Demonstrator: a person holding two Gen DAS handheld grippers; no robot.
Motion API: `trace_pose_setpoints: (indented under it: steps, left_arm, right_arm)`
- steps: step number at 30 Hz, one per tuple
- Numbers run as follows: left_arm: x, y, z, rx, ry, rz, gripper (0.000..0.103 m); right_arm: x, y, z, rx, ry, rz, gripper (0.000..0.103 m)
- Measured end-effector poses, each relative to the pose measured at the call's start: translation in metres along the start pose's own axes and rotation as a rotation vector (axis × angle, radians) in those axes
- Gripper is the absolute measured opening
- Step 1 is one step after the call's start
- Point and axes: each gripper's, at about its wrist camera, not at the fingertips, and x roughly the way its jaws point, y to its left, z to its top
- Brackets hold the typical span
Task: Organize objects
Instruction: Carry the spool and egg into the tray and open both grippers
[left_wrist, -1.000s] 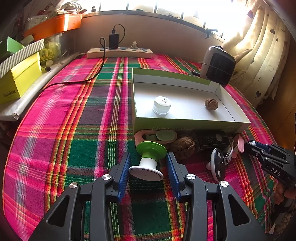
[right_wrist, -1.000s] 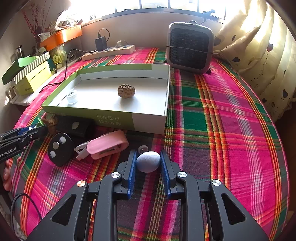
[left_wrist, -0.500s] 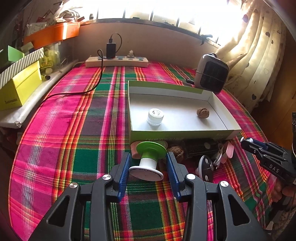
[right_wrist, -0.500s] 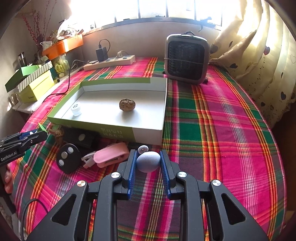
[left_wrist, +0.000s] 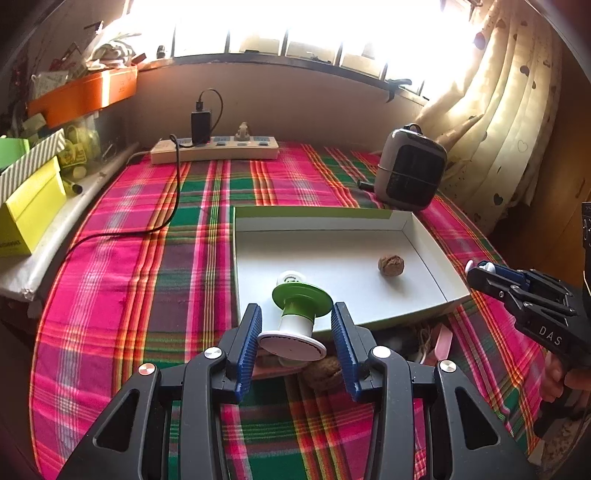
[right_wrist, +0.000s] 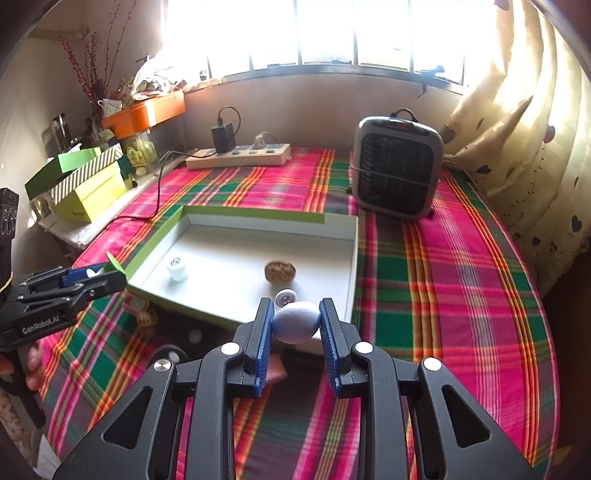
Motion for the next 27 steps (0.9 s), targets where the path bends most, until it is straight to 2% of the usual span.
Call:
trace_pose_setpoints:
  steps: [6,16,27]
  left_arm:
    - [0.018,-0.004,0.019,0.019,0.006,-0.011,0.037]
    - [0.056,0.002,0.041,0.026,0.046,-0.006,0.037]
    - [0.089,0.006,0.053,0.017,0.083,0.002,0.037]
  right_arm:
    - [0.015,0.010,0.020,-0.016,-0.005,0.034,0.026]
    - [0.060,0.021,0.041,-0.044,0.052,0.055,0.026]
    - [0.106,0.017,0.055,-0.039,0.124,0.030,0.026]
